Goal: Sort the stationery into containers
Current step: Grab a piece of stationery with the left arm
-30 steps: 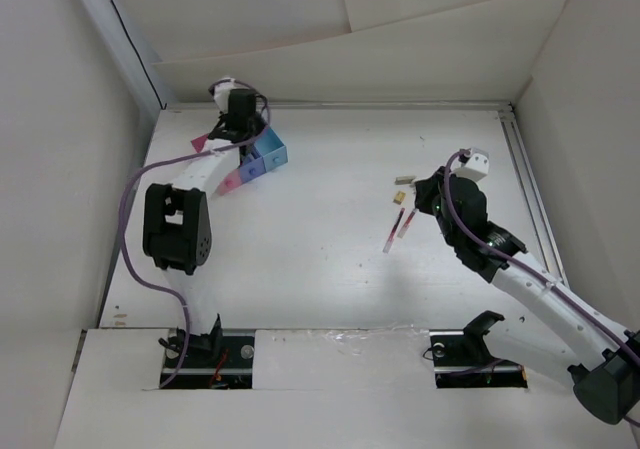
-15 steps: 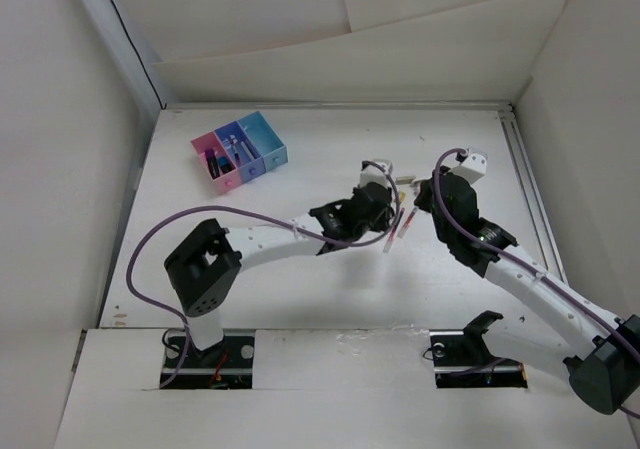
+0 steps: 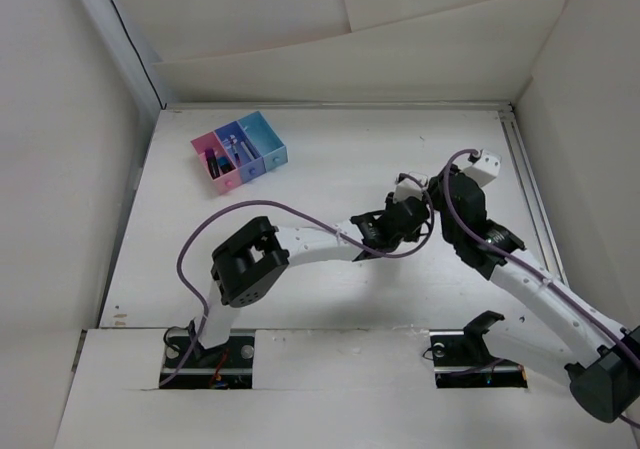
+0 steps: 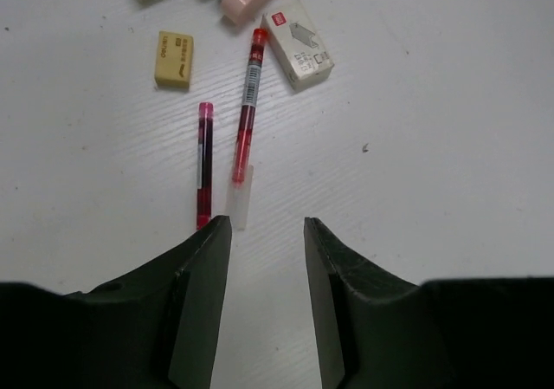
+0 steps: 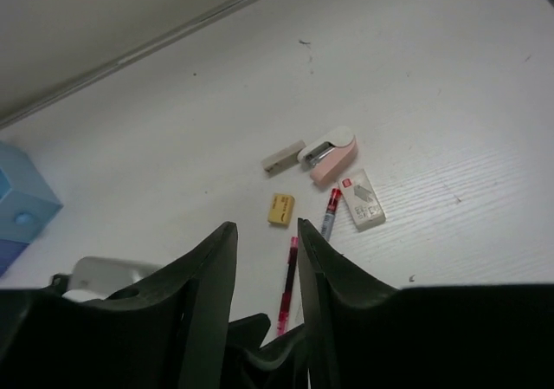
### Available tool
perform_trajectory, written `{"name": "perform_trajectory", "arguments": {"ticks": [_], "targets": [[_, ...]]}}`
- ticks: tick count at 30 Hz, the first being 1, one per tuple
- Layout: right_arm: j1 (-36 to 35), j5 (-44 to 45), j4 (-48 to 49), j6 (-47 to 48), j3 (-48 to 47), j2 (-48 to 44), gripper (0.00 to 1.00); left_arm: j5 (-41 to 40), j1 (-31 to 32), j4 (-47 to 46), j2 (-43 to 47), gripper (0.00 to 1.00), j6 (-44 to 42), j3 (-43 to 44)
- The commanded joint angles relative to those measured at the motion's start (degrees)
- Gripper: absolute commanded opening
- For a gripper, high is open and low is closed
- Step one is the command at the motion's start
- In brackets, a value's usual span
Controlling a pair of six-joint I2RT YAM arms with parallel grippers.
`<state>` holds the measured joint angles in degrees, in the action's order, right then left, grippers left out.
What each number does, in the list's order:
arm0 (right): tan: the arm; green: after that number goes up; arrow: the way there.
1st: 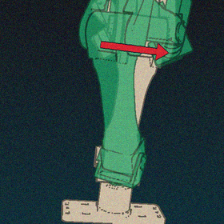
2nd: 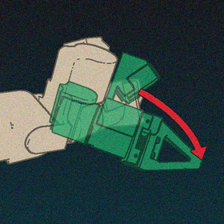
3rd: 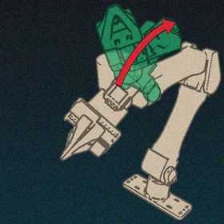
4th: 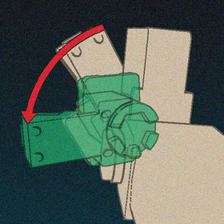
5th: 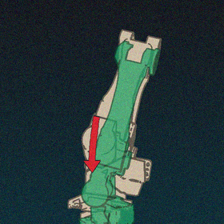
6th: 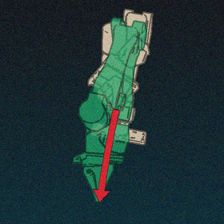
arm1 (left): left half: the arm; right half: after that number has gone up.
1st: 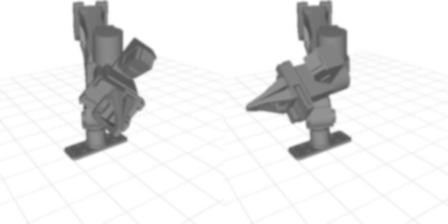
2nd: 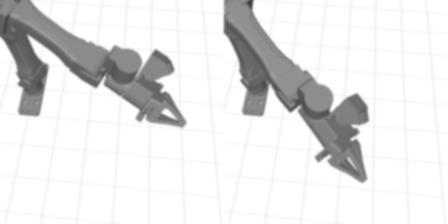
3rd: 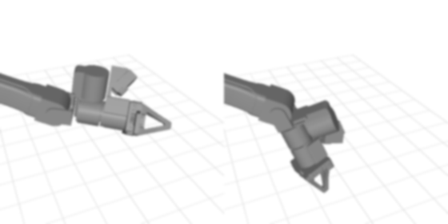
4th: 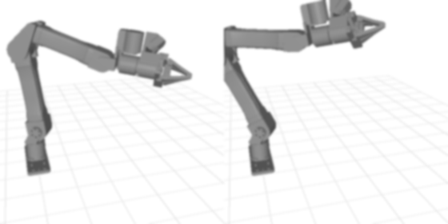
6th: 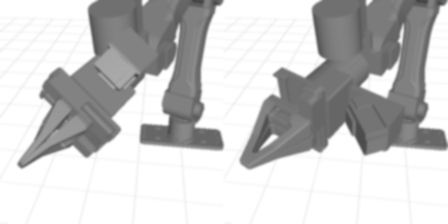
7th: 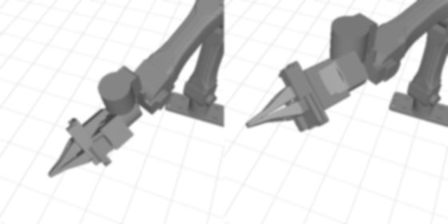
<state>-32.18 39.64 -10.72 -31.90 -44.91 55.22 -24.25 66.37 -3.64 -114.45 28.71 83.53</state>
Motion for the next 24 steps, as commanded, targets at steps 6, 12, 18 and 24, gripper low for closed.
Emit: {"name": "perform_trajectory", "arguments": {"ticks": [6,12,18,24], "targets": [[4.32,-4.48,2.73,-2.55,-0.53,-2.75,0.45,5.44,-3.53,-2.34,-4.1,0.35,-3.4,3.04],[10.2,-8.61,1.67,-4.31,-0.01,-3.98,0.44,4.48,-3.53,-2.34,-6.4,0.35,-4.28,4.36],[13.99,-14.23,1.67,-4.84,0.52,-5.04,0.24,5.87,-6.86,-2.51,-8.06,0.3,-3.22,4.89],[15.31,-16.17,2.2,-4.84,1.05,-6.09,0.11,6.41,-7.39,-1.91,-11.22,0.3,-5.07,9.0]]}}
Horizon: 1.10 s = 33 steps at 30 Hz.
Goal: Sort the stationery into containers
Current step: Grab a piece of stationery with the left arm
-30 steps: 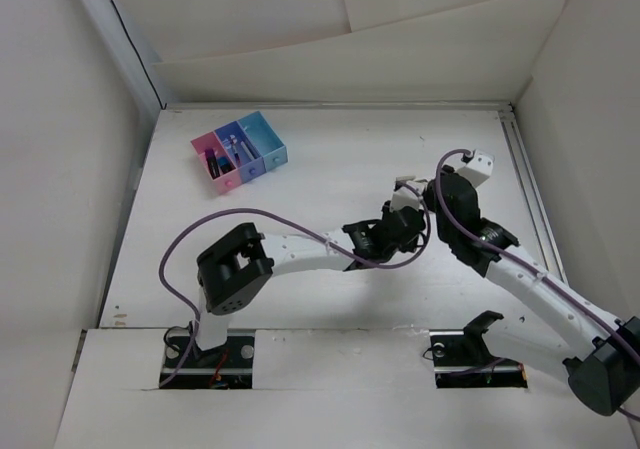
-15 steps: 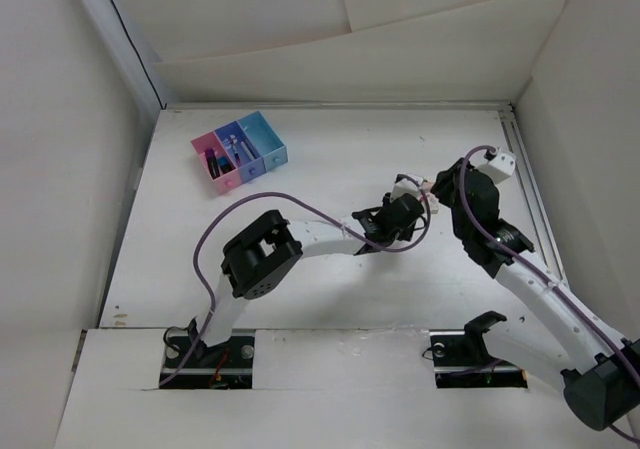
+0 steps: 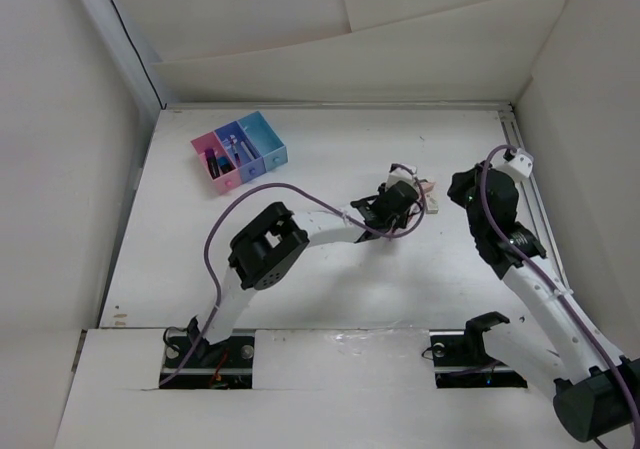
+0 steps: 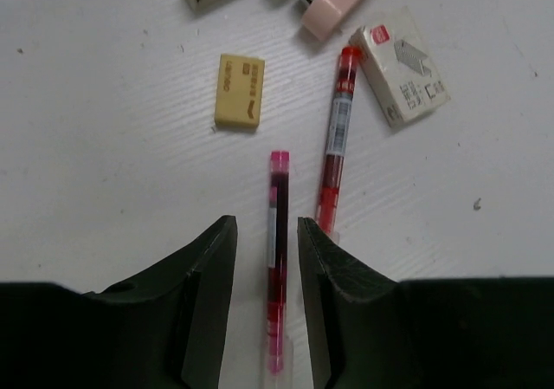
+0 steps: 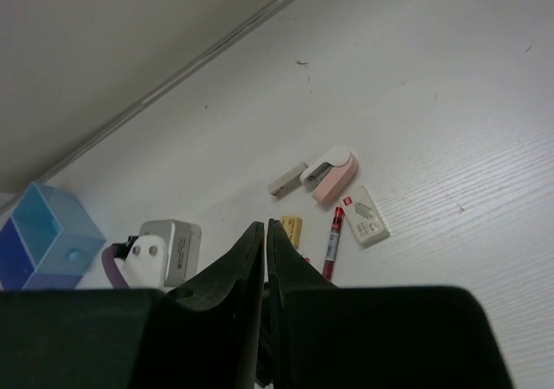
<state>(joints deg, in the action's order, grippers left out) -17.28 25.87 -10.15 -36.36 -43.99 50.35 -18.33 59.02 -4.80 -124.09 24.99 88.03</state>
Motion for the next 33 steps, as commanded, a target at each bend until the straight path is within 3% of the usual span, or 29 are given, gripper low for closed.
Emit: {"name": "perform_trajectory", "arguments": {"ticks": [1,18,20,23,25,33], "targets": [[0.4,-2.4,1.63,-0.38,0.13,-1.22,0.11,0.49,-0.05,-0.13,-2.2,0.3,-1.35,5.3],[0.4,-4.95,2.68,0.68,0.13,-1.13,0.29,-1.98,-0.58,3.57,-7.92,0.27,-3.28,11.46],[0.4,-4.95,2.68,0.68,0.13,-1.13,0.29,-1.98,-0.58,3.57,-8.53,0.19,-3.28,11.99],[0.4,-5.48,2.68,0.68,0.13,-1.65,0.29,-2.5,-1.1,4.09,-9.15,0.18,-3.81,11.99],[0.4,-5.48,2.68,0.68,0.13,-1.66,0.29,-3.21,-1.1,4.09,-9.15,0.03,-3.81,11.99],[0.4,-5.48,2.68,1.2,0.13,-1.66,0.3,-5.23,-1.71,0.76,3.4,0.0,-2.76,0.14]]}}
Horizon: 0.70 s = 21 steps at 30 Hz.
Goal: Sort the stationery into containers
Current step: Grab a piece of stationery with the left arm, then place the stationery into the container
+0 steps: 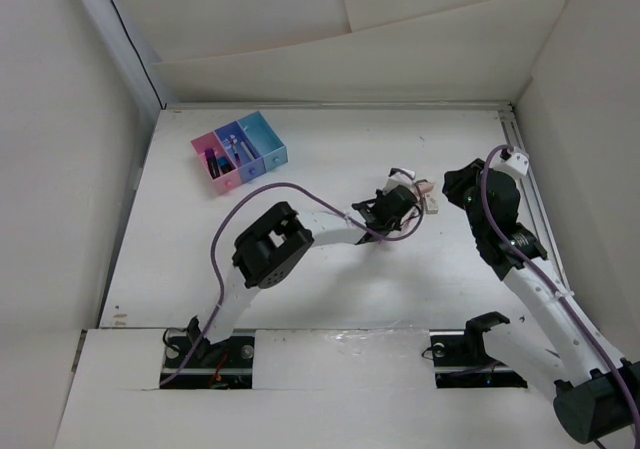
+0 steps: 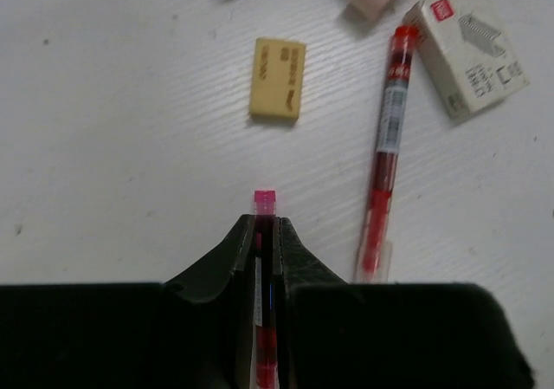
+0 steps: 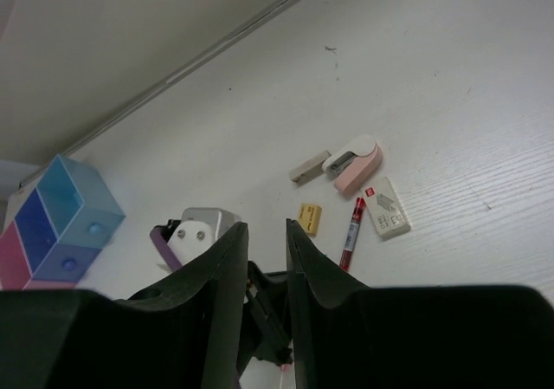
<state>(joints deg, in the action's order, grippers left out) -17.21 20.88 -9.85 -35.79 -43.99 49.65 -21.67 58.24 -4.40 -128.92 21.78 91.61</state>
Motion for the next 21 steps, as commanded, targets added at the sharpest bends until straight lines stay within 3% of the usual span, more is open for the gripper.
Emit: {"name": "perform_trajectory", "arguments": {"ticks": [1,4,9,10,17,21], "targets": [[0.34,-1.02,2.9,0.63,0.13,-0.96,0.3,-1.19,-0.93,-0.33,10.25,0.0,0.46,-6.5],[0.34,-1.02,2.9,0.63,0.13,-0.96,0.3,-0.04,-4.09,-1.57,18.95,0.0,2.47,-10.83],[0.34,-2.08,3.43,0.63,0.74,-0.96,0.3,6.01,-14.53,-2.1,30.2,0.0,5.81,-15.93],[0.34,-2.6,3.43,0.63,0.74,-0.43,0.3,6.55,-18.99,-1.58,31.09,0.0,6.34,-15.94],[-0.72,-4.89,5.18,1.16,0.74,0.1,0.3,16.91,-40.97,0.02,31.02,0.0,14.07,-13.21],[-1.77,-4.89,5.19,1.69,0.74,1.94,0.3,20.53,-48.56,-0.01,27.77,0.0,17.86,-10.68]]}}
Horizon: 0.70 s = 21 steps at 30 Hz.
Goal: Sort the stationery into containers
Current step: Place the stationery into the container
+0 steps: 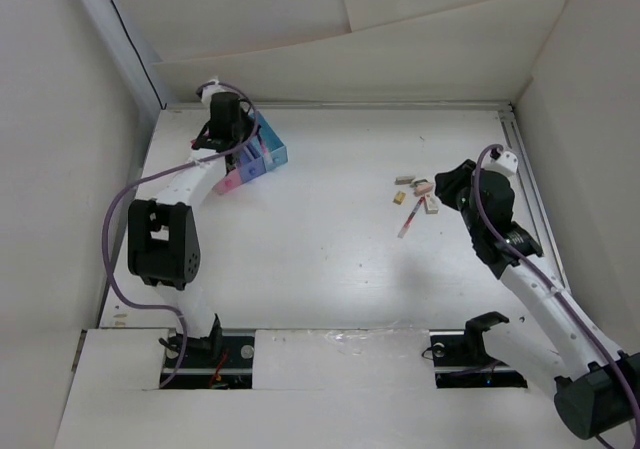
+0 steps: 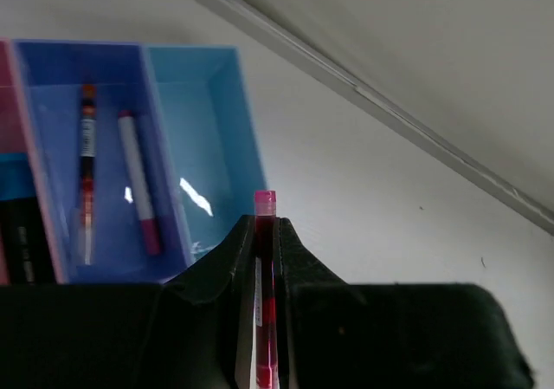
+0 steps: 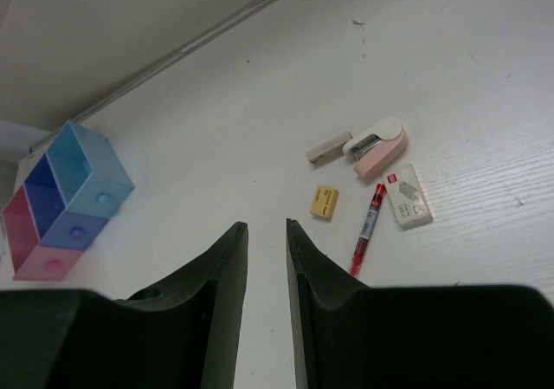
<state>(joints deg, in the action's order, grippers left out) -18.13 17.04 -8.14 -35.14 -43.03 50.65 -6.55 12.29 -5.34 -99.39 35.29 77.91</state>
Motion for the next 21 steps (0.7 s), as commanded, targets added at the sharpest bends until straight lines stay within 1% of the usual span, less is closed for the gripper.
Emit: {"name": "perform_trajectory", "arguments": {"ticks": [1,4,5,8,11,15,21], "targets": [[-0.85,-1.04,3.48,1.03,-0.83,0.94,0.3,4.71,-3.41,0.95,-2.46,0.0,4.35,5.04],[-1.9,-1.04,3.48,1.03,-0.83,2.08,0.3,1.63,-5.17,3.66,-5.19,0.0,3.48,8.3],[-1.91,-0.43,3.48,1.03,-0.83,2.08,0.3,-0.38,-5.18,4.63,-6.07,0.0,3.47,11.18],[-2.43,-0.43,3.48,1.56,-0.83,2.08,0.3,-3.37,-5.79,8.76,-10.11,0.0,2.68,16.03],[-2.44,-0.43,3.48,1.56,-0.83,2.08,0.3,-4.09,-7.02,8.77,-12.22,0.0,2.68,16.05],[-2.44,-0.43,3.48,1.56,-1.36,2.08,0.32,-5.4,-8.25,7.37,-12.23,0.0,3.3,14.91],[-2.96,-0.43,3.48,1.56,-1.36,2.08,0.32,-7.52,-8.25,6.75,-12.23,0.0,1.71,14.38]]}}
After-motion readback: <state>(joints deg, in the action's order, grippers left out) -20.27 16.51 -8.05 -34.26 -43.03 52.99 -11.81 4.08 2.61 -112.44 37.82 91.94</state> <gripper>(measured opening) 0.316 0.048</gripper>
